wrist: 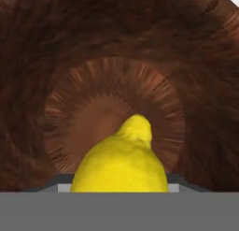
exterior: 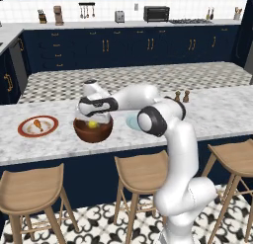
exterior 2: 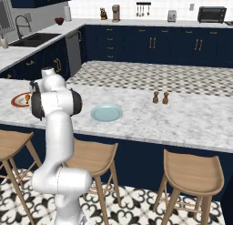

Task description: Pick the chicken drumstick and lemon from their plates and place them in the bowl. Then put the bowl in the fridge.

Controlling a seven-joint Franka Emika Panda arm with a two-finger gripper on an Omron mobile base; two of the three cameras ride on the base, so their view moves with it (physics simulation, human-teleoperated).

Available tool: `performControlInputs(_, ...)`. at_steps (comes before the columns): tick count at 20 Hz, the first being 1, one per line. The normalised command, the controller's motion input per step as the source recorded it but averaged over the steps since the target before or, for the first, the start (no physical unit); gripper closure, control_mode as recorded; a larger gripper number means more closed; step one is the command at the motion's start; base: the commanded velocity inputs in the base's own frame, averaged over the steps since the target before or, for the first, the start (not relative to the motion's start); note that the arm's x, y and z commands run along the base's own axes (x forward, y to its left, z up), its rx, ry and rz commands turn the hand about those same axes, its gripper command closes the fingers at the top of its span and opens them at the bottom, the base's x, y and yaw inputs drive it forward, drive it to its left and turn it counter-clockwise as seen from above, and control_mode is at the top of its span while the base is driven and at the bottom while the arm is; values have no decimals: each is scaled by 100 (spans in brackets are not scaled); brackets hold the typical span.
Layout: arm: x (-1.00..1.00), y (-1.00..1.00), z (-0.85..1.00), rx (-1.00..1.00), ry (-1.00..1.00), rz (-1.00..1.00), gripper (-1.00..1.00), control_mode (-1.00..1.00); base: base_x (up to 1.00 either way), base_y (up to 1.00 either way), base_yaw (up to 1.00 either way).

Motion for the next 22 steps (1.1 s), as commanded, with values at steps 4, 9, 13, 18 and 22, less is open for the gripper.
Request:
performControlInputs(4, 18, 4, -45, -2, 6, 0, -100, -100, 0, 0, 0)
performControlInputs(9, 1, 0, -11, 0, 1, 0, -100, -100, 0, 0, 0)
performControlInputs(13, -6, -4, 9, 0, 0, 0, -100, -100, 0, 0, 0)
performControlInputs(18, -23, -26, 36, 0, -3, 0, -100, -100, 0, 0, 0)
performControlInputs(22, -57, -79, 56, 1, -2, 2, -100, -100, 0, 0, 0)
